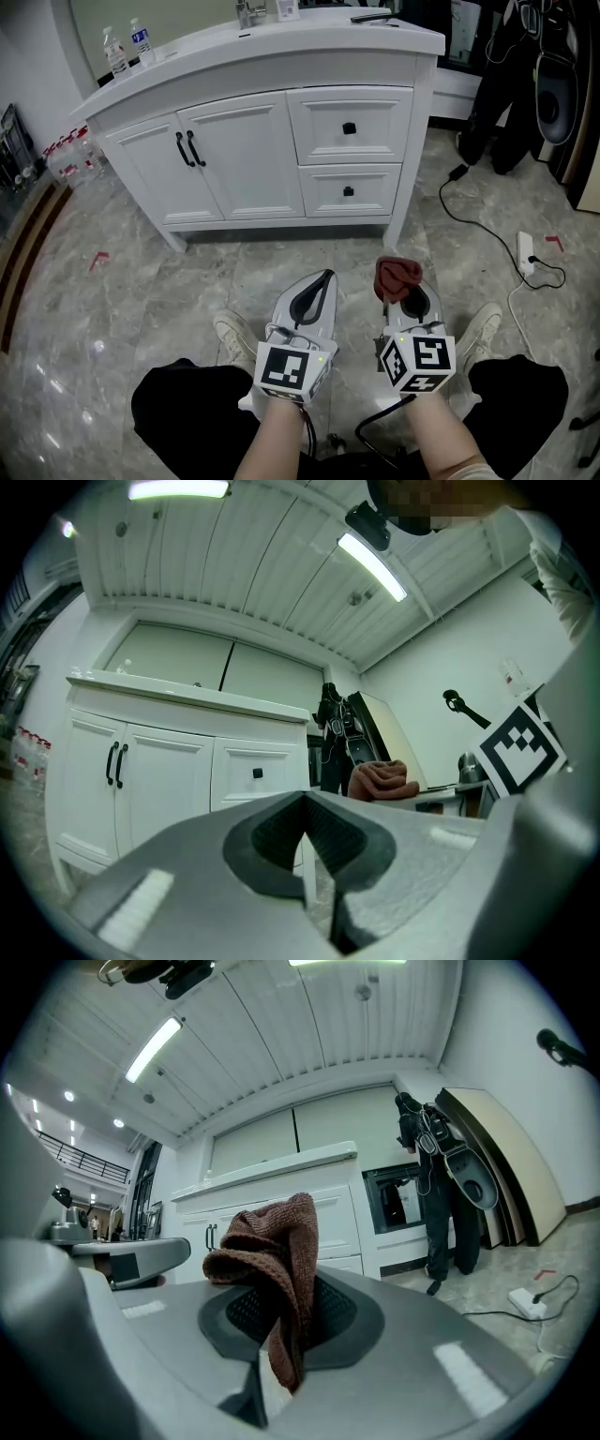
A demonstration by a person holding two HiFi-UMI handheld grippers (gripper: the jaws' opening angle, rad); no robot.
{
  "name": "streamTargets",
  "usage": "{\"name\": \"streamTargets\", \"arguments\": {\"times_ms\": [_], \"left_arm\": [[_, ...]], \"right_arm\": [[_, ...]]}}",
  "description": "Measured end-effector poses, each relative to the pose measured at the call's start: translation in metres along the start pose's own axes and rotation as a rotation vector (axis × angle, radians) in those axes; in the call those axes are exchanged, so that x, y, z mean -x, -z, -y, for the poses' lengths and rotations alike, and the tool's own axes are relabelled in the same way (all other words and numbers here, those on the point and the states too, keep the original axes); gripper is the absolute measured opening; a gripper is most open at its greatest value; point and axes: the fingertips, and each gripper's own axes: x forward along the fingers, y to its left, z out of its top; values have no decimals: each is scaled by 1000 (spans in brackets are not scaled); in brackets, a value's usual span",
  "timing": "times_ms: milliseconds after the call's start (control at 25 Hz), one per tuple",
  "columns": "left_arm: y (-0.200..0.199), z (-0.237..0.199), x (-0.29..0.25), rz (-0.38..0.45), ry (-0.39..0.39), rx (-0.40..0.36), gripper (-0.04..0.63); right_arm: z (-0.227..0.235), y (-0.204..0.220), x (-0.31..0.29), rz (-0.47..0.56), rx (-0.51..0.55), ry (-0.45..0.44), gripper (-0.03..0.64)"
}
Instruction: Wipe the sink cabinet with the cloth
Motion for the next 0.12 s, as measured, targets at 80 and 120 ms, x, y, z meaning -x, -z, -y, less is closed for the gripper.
{"name": "streamTargets", "arguments": {"times_ms": [80,120], "left_arm": [[0,0,-1,-4,0,3,1],[0,0,-1,-4,0,4,0]], "right_arm": [[1,0,-1,-3,0,2,80],[1,0,-1,-5,0,4,80]]}}
